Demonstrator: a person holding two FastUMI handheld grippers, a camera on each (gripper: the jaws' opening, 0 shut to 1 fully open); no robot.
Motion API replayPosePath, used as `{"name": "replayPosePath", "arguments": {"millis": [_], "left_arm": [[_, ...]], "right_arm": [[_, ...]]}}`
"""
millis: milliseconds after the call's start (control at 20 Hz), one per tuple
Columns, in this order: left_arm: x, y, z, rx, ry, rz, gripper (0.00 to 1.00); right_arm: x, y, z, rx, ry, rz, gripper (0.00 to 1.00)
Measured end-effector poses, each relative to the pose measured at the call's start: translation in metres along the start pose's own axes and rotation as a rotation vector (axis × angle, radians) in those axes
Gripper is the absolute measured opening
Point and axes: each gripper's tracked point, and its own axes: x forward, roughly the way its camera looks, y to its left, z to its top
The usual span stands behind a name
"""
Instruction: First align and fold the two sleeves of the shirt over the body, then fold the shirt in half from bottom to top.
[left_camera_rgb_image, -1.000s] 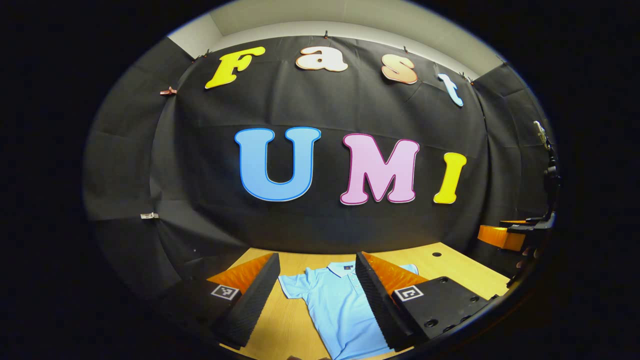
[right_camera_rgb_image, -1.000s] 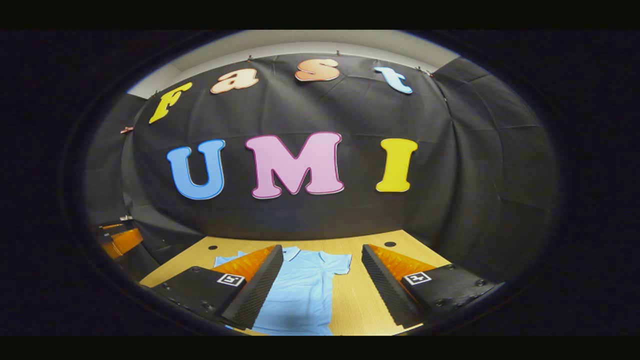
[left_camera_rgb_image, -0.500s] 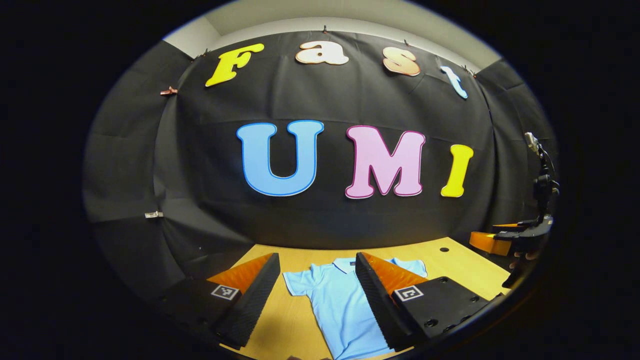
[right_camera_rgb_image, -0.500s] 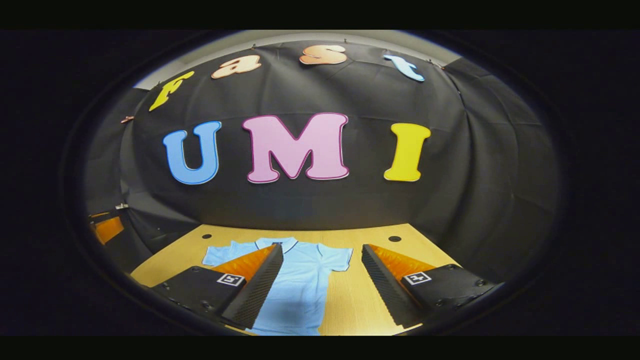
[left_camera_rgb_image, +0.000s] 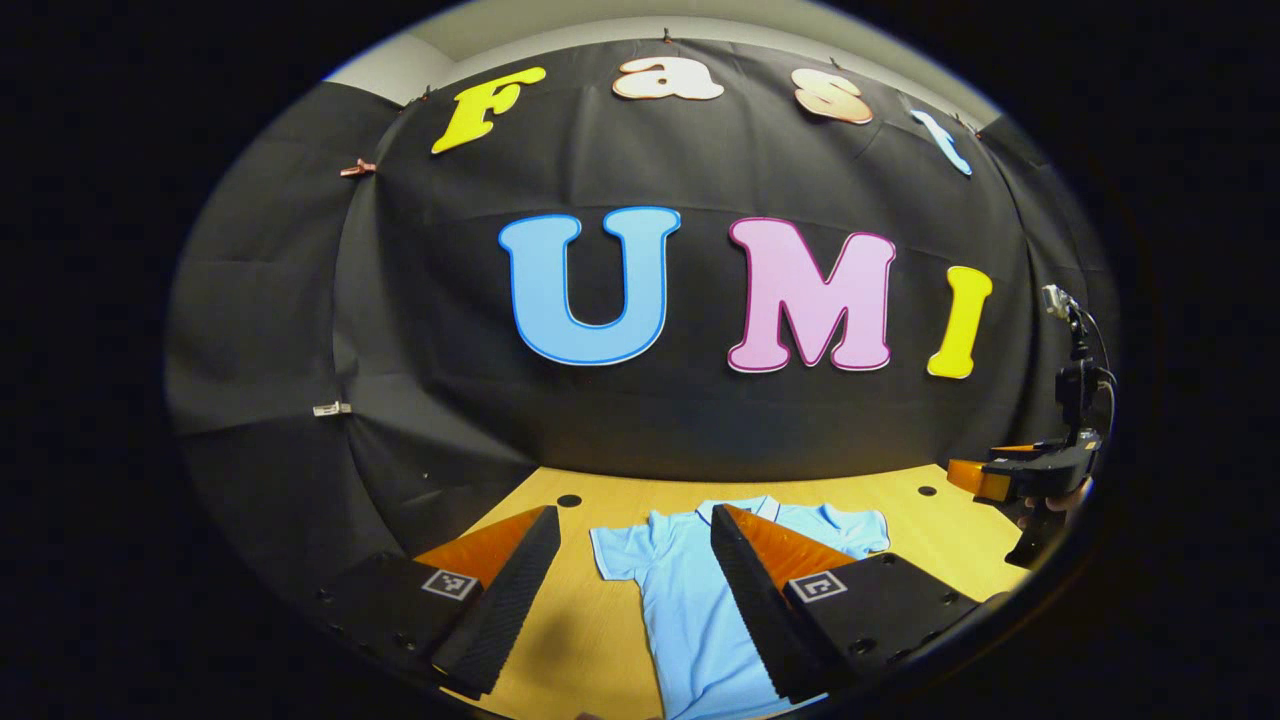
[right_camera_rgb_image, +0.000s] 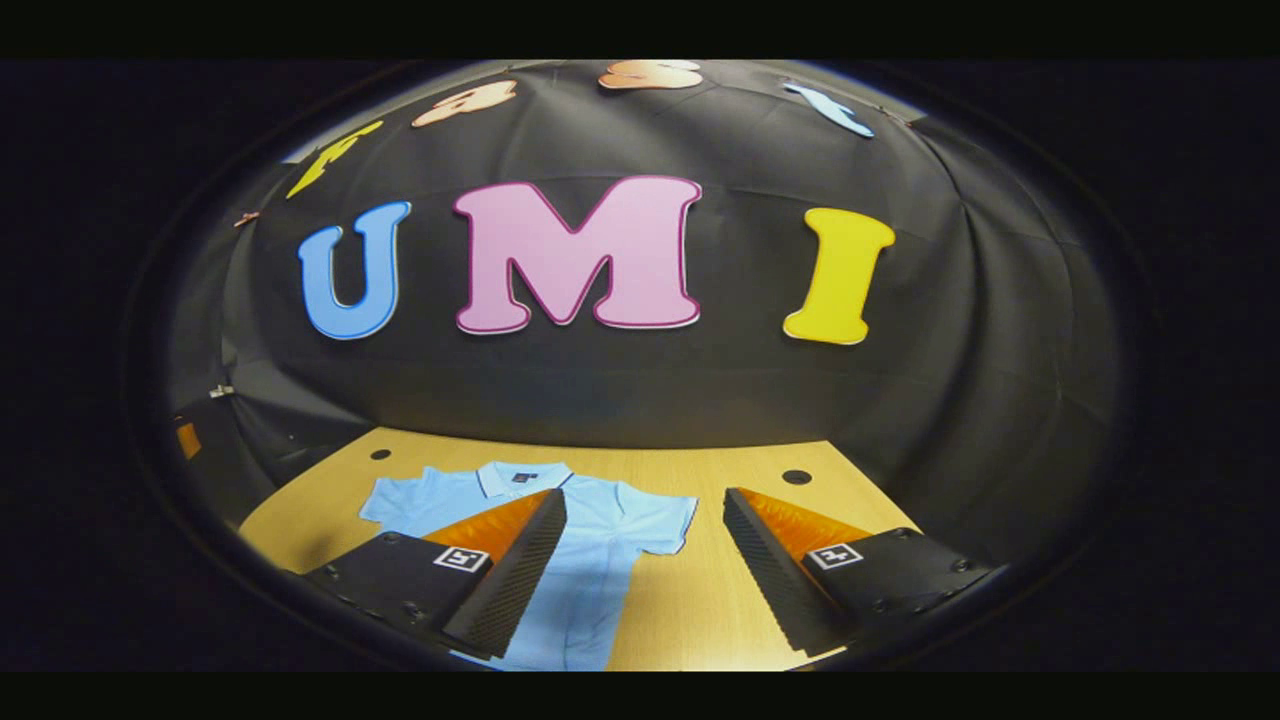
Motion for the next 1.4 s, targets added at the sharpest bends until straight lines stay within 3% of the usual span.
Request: {"name": "replayPosePath", "arguments": {"millis": [750,1250,1400], "left_arm": [[0.060,-0.017,-0.046,0.044,0.131,0.035,0.97],[0.078,-0.043,-0.081,0.081,0.217,0.012,0.96],[0.082,-0.056,-0.087,0.098,0.229,-0.019,0.96]], "right_arm": [[0.150,-0.041,-0.104,-0.015,0.260,-0.053,0.98],[0.206,-0.067,-0.164,-0.007,0.381,-0.106,0.96],[0.220,-0.075,-0.172,0.045,0.402,-0.131,0.97]]}}
